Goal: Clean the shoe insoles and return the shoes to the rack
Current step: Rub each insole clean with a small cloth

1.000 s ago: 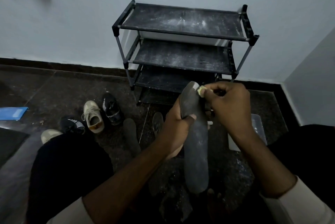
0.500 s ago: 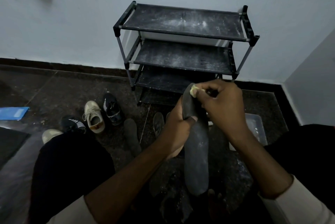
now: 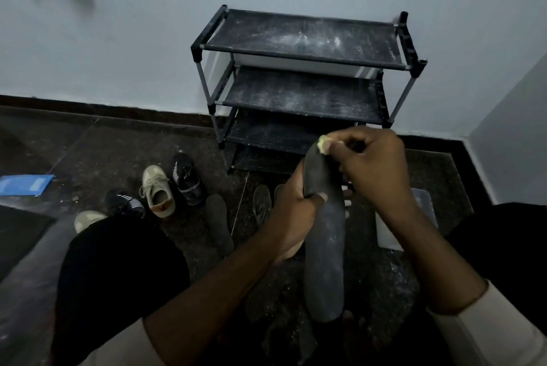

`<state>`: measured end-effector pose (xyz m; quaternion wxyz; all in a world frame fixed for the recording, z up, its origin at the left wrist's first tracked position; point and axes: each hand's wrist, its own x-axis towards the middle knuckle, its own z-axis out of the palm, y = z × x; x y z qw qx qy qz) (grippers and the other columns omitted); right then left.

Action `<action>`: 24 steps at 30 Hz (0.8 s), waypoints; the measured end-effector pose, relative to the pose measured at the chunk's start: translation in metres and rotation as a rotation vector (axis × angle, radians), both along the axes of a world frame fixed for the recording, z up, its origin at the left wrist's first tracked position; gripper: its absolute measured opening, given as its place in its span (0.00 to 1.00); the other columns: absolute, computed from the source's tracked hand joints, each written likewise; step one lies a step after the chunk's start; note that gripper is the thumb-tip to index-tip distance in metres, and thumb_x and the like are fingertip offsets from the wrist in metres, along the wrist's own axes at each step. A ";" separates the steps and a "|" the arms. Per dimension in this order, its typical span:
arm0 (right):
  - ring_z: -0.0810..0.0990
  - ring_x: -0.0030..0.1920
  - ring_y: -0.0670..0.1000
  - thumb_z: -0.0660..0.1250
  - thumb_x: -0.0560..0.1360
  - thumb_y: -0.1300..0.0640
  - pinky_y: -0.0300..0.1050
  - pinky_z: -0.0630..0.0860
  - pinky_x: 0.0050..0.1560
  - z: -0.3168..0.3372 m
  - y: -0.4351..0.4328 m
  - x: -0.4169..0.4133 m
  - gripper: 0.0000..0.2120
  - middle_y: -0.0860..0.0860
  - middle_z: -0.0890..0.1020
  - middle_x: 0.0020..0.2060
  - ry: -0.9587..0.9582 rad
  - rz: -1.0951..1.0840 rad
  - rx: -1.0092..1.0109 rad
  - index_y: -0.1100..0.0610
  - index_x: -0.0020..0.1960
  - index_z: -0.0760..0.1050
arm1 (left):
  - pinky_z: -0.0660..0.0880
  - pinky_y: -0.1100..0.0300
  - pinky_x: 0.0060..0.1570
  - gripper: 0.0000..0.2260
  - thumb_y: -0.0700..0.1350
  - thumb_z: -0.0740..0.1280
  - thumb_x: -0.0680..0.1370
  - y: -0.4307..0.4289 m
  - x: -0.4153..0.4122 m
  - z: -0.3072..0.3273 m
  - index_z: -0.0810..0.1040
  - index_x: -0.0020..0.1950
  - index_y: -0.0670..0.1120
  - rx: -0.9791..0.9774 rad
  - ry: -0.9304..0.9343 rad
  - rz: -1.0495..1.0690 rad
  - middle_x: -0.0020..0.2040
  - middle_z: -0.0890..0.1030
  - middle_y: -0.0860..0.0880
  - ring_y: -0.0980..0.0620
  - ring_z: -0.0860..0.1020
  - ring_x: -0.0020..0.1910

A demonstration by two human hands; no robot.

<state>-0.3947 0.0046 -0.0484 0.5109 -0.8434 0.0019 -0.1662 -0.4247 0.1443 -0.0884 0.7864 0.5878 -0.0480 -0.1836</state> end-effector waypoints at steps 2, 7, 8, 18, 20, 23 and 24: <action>0.85 0.39 0.42 0.75 0.76 0.56 0.49 0.85 0.44 0.001 -0.004 0.002 0.04 0.43 0.87 0.42 -0.008 -0.079 0.003 0.54 0.50 0.86 | 0.77 0.34 0.58 0.31 0.26 0.57 0.81 0.000 -0.001 0.000 0.65 0.77 0.54 -0.011 0.000 -0.009 0.65 0.80 0.48 0.45 0.82 0.61; 0.84 0.44 0.42 0.75 0.75 0.57 0.40 0.81 0.44 0.000 0.008 -0.004 0.05 0.44 0.86 0.45 -0.007 0.130 -0.068 0.54 0.51 0.86 | 0.76 0.35 0.61 0.31 0.28 0.58 0.80 -0.001 0.004 -0.006 0.66 0.77 0.56 0.033 -0.046 0.005 0.69 0.77 0.46 0.44 0.79 0.65; 0.84 0.44 0.42 0.75 0.75 0.57 0.40 0.81 0.45 0.001 0.006 -0.003 0.05 0.43 0.86 0.45 -0.005 0.111 -0.066 0.54 0.51 0.86 | 0.77 0.37 0.60 0.31 0.28 0.57 0.80 0.000 0.004 -0.007 0.64 0.78 0.55 0.039 -0.054 0.008 0.69 0.77 0.46 0.44 0.79 0.64; 0.83 0.38 0.42 0.68 0.80 0.62 0.35 0.80 0.39 -0.020 -0.004 0.011 0.09 0.47 0.86 0.42 0.117 0.008 0.149 0.58 0.59 0.83 | 0.79 0.42 0.59 0.11 0.41 0.68 0.80 0.023 0.040 -0.040 0.79 0.63 0.47 0.212 0.109 0.236 0.55 0.85 0.44 0.45 0.84 0.55; 0.83 0.39 0.43 0.68 0.80 0.62 0.39 0.82 0.42 -0.032 0.002 0.013 0.07 0.46 0.86 0.40 0.176 0.058 0.118 0.56 0.55 0.84 | 0.80 0.44 0.56 0.09 0.41 0.68 0.80 0.029 0.051 -0.049 0.80 0.60 0.45 0.241 0.171 0.318 0.53 0.85 0.43 0.43 0.83 0.55; 0.80 0.36 0.34 0.70 0.79 0.60 0.30 0.75 0.40 -0.057 0.015 0.018 0.06 0.42 0.84 0.38 0.317 0.145 0.039 0.55 0.51 0.85 | 0.81 0.44 0.51 0.09 0.44 0.70 0.80 0.041 0.068 -0.064 0.79 0.59 0.43 0.277 0.211 0.392 0.52 0.84 0.43 0.41 0.83 0.52; 0.81 0.36 0.34 0.71 0.78 0.61 0.28 0.75 0.39 -0.067 0.019 0.021 0.06 0.42 0.84 0.38 0.387 0.179 0.046 0.56 0.51 0.86 | 0.82 0.45 0.49 0.11 0.44 0.71 0.80 0.045 0.073 -0.069 0.79 0.60 0.41 0.278 0.237 0.412 0.52 0.84 0.42 0.41 0.83 0.51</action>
